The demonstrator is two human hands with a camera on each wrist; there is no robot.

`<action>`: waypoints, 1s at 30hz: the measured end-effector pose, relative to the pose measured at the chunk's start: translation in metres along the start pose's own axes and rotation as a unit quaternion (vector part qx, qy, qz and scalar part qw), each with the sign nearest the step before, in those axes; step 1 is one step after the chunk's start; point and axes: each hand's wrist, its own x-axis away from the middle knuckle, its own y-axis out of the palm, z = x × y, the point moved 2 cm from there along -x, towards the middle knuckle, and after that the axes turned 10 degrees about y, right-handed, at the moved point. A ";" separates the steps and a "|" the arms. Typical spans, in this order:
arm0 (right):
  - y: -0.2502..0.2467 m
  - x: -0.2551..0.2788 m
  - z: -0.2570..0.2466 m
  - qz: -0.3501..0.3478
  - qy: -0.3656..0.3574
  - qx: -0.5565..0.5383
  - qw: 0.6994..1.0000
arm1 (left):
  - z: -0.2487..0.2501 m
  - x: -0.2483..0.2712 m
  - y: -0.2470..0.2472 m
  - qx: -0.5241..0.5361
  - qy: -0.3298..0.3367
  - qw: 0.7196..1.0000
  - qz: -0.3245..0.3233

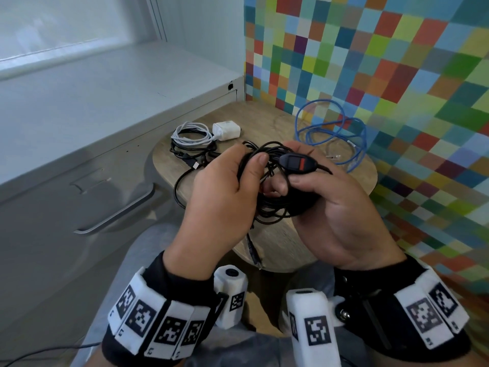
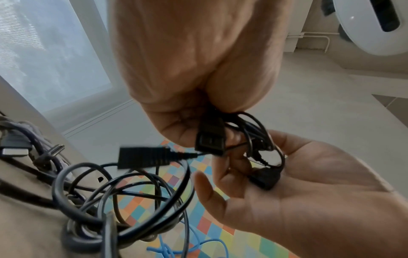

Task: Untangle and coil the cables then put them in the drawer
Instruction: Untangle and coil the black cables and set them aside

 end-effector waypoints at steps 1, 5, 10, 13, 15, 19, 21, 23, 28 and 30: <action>-0.001 0.000 0.000 -0.006 0.000 0.000 1.000 | 0.000 0.000 0.000 0.000 0.000 1.000 0.000; -0.002 0.004 -0.004 -0.028 0.000 0.023 0.999 | 0.001 0.001 0.000 0.002 0.011 1.000 0.010; 0.001 0.004 -0.001 0.008 -0.036 0.092 0.995 | 0.004 0.001 0.000 0.002 0.022 0.999 0.039; 0.002 0.004 -0.001 0.096 -0.116 0.249 0.957 | 0.002 0.002 -0.002 0.001 0.027 0.998 0.063; 0.000 0.005 -0.002 0.136 -0.167 0.334 0.918 | 0.001 0.002 -0.004 -0.017 0.032 0.997 0.071; -0.003 0.005 -0.001 0.180 -0.241 0.406 0.863 | 0.000 0.003 -0.003 -0.032 0.036 0.997 0.064; -0.004 0.005 -0.001 0.185 -0.275 0.431 0.839 | 0.001 0.003 -0.002 -0.033 0.035 0.997 0.059; -0.006 0.003 0.000 0.178 -0.272 0.415 0.850 | 0.001 0.003 -0.002 -0.029 0.035 0.997 0.058; -0.011 -0.002 0.006 0.144 -0.161 0.335 0.917 | 0.001 0.003 -0.003 -0.006 0.038 0.998 0.047; -0.011 -0.004 0.008 0.118 -0.129 0.327 0.929 | 0.001 0.003 -0.004 -0.003 0.041 0.998 0.044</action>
